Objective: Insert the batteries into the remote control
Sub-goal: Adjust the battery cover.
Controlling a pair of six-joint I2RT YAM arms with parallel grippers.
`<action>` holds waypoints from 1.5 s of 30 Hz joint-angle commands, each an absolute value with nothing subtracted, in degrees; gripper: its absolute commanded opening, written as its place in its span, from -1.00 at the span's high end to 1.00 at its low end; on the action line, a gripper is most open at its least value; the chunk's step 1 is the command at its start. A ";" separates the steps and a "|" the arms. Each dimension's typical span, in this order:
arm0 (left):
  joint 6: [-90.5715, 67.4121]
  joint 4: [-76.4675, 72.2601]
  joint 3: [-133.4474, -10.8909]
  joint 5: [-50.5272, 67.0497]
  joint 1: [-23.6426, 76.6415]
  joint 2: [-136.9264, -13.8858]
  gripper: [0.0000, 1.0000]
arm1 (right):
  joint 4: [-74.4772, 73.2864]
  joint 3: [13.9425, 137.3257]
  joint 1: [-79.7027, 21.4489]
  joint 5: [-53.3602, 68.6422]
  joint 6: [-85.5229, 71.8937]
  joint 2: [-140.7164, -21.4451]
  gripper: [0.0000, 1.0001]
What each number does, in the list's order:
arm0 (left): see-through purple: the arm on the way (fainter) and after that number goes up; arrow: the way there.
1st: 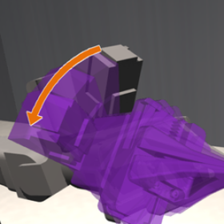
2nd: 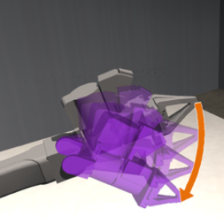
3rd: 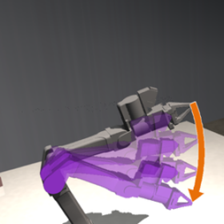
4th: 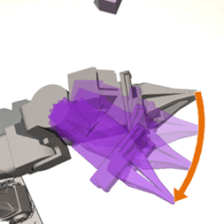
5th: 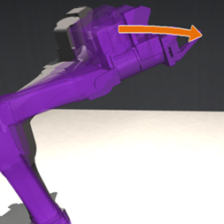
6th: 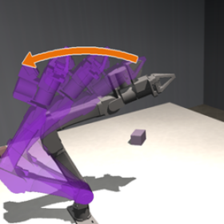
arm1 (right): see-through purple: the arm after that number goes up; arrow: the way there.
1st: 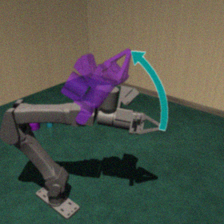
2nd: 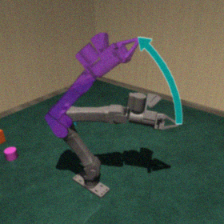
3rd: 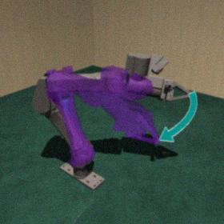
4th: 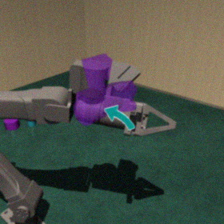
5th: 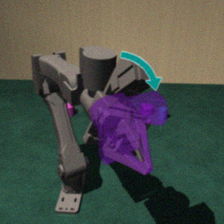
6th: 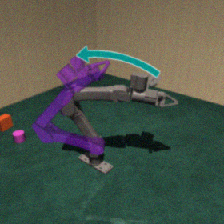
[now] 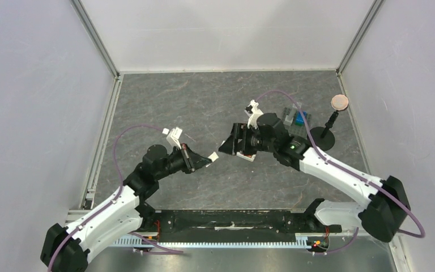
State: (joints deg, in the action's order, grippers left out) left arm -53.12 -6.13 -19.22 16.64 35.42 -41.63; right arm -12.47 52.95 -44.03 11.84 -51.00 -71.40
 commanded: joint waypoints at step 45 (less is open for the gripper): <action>-42.72 -8.53 -42.05 52.33 35.42 -60.36 0.47 | 18.55 37.48 -34.89 55.09 -47.90 -59.43 1.00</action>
